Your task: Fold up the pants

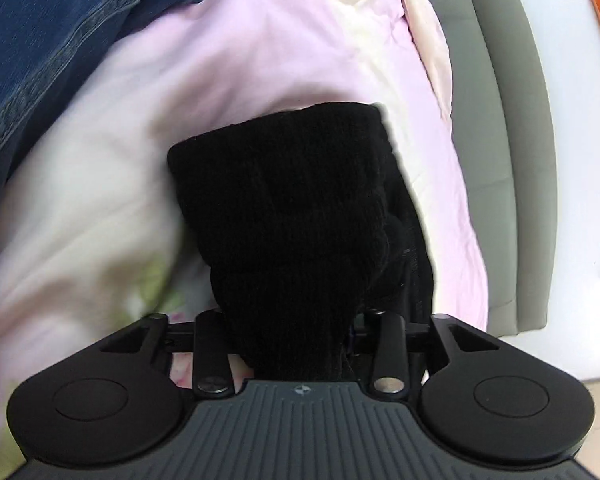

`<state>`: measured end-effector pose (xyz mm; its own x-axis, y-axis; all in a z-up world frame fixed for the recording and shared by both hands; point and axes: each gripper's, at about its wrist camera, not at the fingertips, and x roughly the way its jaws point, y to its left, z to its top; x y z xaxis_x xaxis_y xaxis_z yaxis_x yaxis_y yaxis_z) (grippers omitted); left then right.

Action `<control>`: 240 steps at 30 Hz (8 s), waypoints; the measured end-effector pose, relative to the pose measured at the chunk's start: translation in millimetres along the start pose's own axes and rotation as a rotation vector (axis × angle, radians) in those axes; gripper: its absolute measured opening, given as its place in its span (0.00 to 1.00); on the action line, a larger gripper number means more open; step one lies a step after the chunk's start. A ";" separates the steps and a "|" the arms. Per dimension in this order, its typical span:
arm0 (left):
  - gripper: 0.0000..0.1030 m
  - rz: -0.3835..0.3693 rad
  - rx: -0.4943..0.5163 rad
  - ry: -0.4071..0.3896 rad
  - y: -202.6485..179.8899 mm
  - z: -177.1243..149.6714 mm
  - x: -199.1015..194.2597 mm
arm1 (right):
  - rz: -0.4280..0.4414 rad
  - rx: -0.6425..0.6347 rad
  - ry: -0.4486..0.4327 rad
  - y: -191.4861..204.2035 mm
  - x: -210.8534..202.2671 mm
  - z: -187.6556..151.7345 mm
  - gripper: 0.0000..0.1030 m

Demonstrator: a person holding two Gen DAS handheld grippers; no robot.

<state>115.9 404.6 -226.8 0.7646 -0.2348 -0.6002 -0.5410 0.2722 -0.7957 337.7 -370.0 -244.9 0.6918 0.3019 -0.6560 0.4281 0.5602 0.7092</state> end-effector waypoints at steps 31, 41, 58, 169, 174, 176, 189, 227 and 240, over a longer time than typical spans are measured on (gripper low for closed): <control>0.76 0.577 1.099 0.019 -99.5 -62.0 52.0 | 0.062 -1.395 0.220 169.1 22.2 -307.7 0.45; 0.78 0.443 0.931 -0.044 -100.6 -42.4 7.4 | -0.191 -0.638 -0.291 86.7 -38.8 -93.3 0.58; 0.90 0.508 0.940 -0.098 -112.1 -69.8 10.8 | 0.156 0.311 -0.420 -73.6 -11.9 49.1 0.21; 0.64 0.017 1.396 0.396 -320.7 -424.0 264.2 | 0.226 -0.087 -0.396 -13.7 -7.7 31.3 0.13; 0.73 -0.062 1.144 0.238 -297.0 -336.5 186.6 | 0.329 -0.489 -0.508 60.3 -38.7 -12.8 0.13; 0.73 -0.037 1.088 0.176 -281.1 -301.2 158.7 | 0.358 -0.669 -0.512 88.6 -43.6 -40.7 0.13; 0.79 0.116 0.852 0.105 -203.9 -219.9 92.9 | 0.182 -1.783 -0.028 136.9 32.4 -263.7 0.34; 0.88 0.240 0.448 -0.203 -105.7 -104.6 -66.7 | 0.371 -1.342 -0.095 150.9 -7.0 -238.5 0.27; 0.88 0.199 0.176 -0.237 -36.4 -26.8 -55.5 | 0.447 -1.407 0.180 260.6 8.5 -407.1 0.33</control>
<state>83.7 382.8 -166.7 0.7215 0.0561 -0.6901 -0.6345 0.4524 -0.6266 218.4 92.6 -170.8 0.4863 0.6762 -0.5534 -0.7676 0.6332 0.0993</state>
